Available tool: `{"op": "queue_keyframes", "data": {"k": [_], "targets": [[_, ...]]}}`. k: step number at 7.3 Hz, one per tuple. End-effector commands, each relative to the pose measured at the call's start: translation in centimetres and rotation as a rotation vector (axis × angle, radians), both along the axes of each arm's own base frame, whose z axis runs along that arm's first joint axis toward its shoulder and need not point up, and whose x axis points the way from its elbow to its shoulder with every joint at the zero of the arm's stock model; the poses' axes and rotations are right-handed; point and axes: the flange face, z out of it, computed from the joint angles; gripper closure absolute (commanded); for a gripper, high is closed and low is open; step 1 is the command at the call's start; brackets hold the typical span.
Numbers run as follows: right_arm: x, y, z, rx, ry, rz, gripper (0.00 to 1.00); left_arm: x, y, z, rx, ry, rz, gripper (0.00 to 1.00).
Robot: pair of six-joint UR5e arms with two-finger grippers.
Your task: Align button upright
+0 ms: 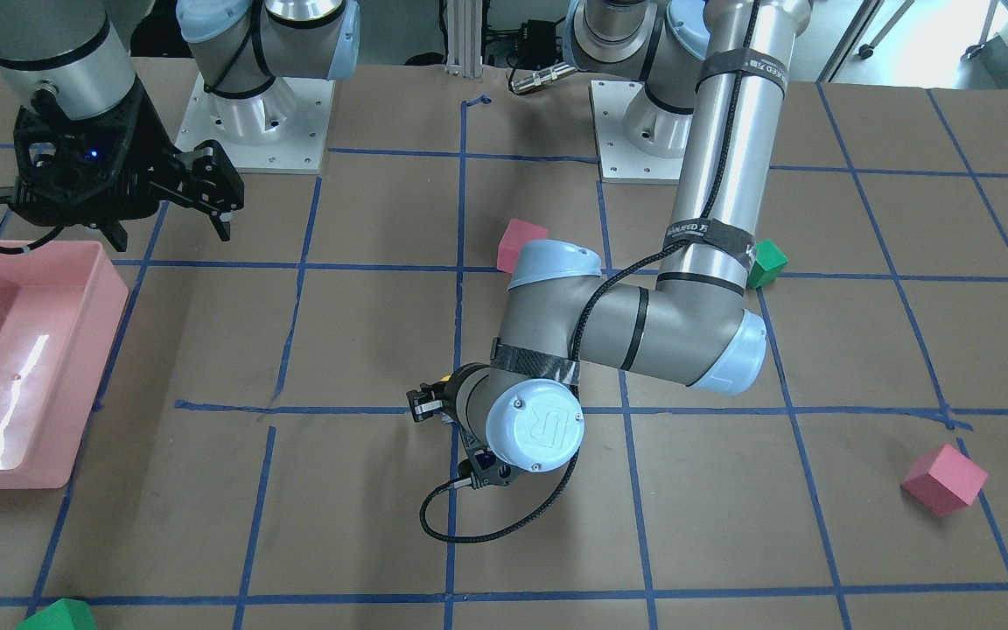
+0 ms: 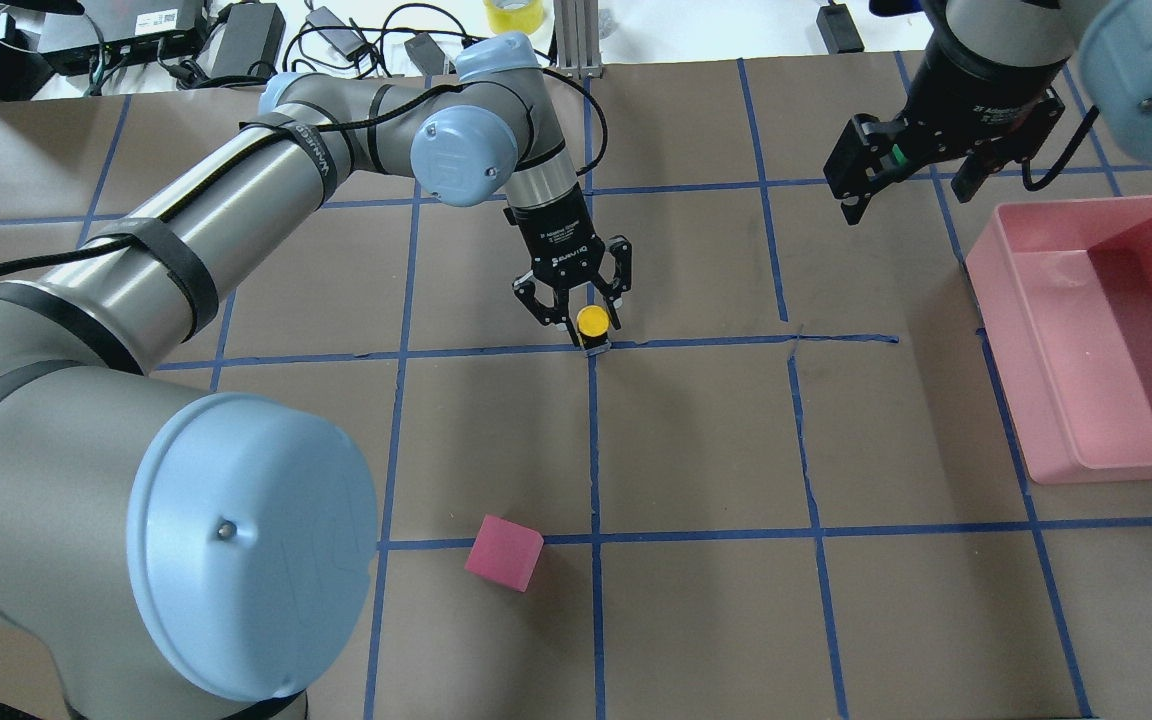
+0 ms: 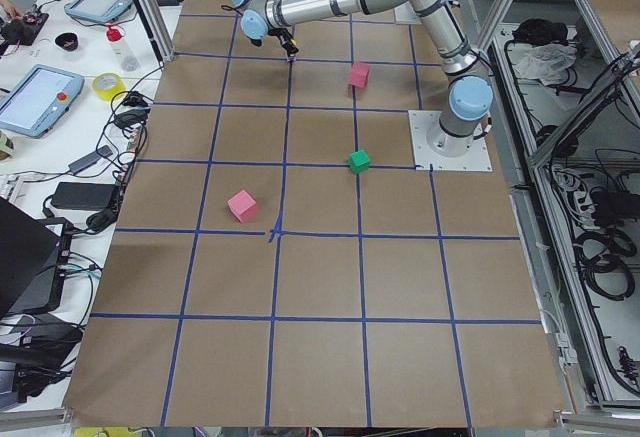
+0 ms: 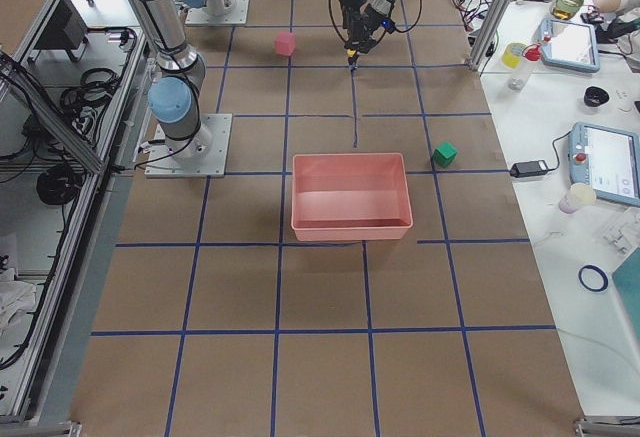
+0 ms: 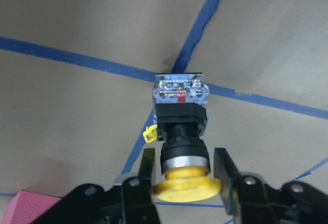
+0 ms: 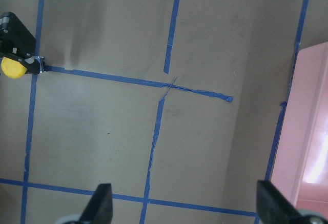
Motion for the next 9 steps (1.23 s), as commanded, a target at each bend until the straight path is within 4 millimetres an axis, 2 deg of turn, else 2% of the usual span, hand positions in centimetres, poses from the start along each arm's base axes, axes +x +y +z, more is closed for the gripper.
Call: {"op": "queue_keyframes", "data": {"k": [1,2,3,4,5,6,7,8,9], "targets": [[0.0,0.0,0.0,0.001,0.0,-0.001,0.0,0.4,0.6,4.0,-0.057,0.004,-0.02,0.08],[0.0,0.0,0.0,-0.002,0.0,0.001,0.0,2.1,0.9,7.4,-0.124,-0.042,-0.077,0.06],[0.0,0.0,0.0,0.001,0.002,-0.001,0.0,4.6,2.3,11.0,-0.132,-0.044,-0.145,0.06],[0.0,0.0,0.0,-0.002,0.0,-0.001,0.0,6.7,4.3,15.3,-0.179,-0.016,-0.236,0.08],[0.0,0.0,0.0,0.001,0.0,-0.001,0.0,8.6,6.5,18.9,-0.251,-0.071,-0.356,0.08],[0.0,0.0,0.0,-0.001,0.0,-0.001,0.0,9.6,8.8,22.0,-0.303,-0.085,-0.375,0.09],[0.0,0.0,0.0,-0.001,0.0,-0.001,0.0,11.0,10.4,26.6,-0.4,-0.091,-0.387,0.09],[0.0,0.0,0.0,-0.001,0.0,-0.001,0.0,12.8,11.5,29.6,-0.477,-0.129,-0.416,0.09],[0.0,0.0,0.0,-0.001,0.0,0.001,0.0,14.2,11.5,30.4,-0.53,-0.163,-0.406,0.09]]}}
